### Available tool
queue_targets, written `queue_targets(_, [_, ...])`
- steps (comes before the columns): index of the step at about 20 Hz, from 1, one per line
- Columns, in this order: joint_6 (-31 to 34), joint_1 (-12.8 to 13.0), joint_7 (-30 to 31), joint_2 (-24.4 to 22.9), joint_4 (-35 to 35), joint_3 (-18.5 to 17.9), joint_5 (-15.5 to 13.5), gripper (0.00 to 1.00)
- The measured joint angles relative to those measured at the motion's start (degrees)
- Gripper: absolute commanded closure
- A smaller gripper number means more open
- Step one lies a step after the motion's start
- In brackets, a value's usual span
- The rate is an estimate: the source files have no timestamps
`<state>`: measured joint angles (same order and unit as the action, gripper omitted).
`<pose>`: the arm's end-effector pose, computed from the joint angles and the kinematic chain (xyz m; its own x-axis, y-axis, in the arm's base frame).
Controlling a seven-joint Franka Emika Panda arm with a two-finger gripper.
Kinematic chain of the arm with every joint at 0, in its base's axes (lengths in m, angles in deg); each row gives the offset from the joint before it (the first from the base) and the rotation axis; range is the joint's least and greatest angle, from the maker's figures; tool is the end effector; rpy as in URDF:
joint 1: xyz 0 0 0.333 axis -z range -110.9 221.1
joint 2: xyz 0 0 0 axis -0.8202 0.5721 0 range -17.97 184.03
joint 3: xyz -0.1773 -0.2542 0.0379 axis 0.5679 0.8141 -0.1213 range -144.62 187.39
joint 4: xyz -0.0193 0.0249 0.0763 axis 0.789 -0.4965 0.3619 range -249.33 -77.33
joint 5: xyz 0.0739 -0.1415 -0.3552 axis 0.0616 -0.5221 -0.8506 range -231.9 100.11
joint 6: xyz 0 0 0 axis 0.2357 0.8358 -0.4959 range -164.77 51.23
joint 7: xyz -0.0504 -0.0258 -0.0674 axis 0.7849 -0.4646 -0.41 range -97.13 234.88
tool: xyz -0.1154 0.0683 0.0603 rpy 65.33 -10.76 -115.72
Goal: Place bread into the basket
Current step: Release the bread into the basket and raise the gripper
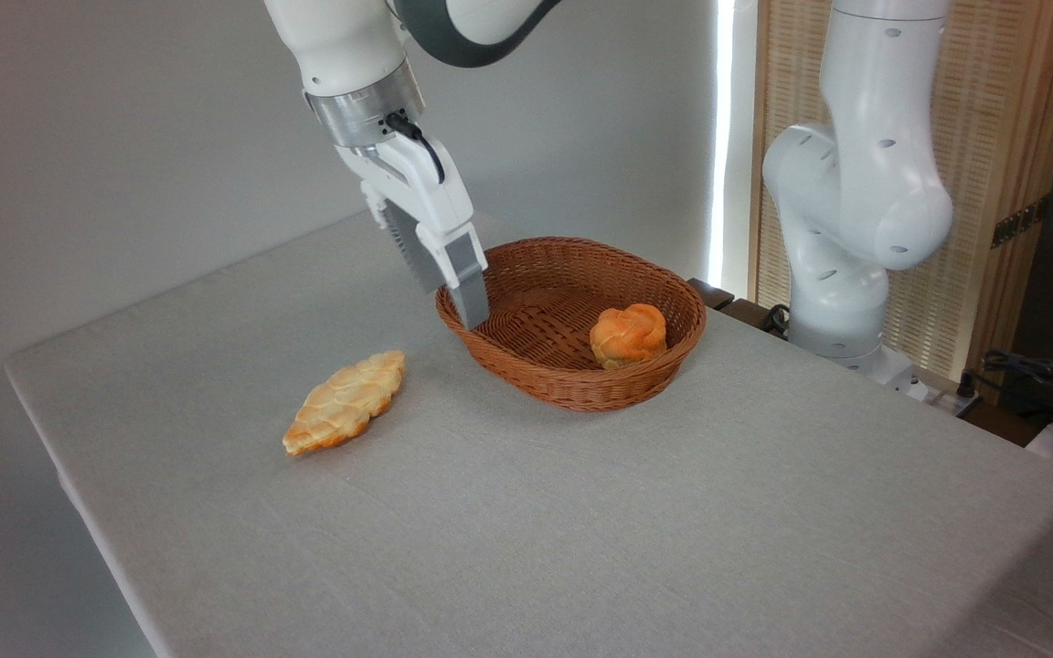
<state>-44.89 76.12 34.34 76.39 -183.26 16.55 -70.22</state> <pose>0.4792 -0.1488 0.4877 0.6358 -0.7686 -0.0704 -0.7551 -0.6383 0.1496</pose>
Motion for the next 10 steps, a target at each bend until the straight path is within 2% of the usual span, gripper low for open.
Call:
queue_targets(5, [-9.34,-0.22,-0.05,0.25,0.01,-5.70,0.36,0.00])
queue_targets(10, [-12.47,-0.30,-0.06,1.43,0.01,-9.31,1.39,0.00])
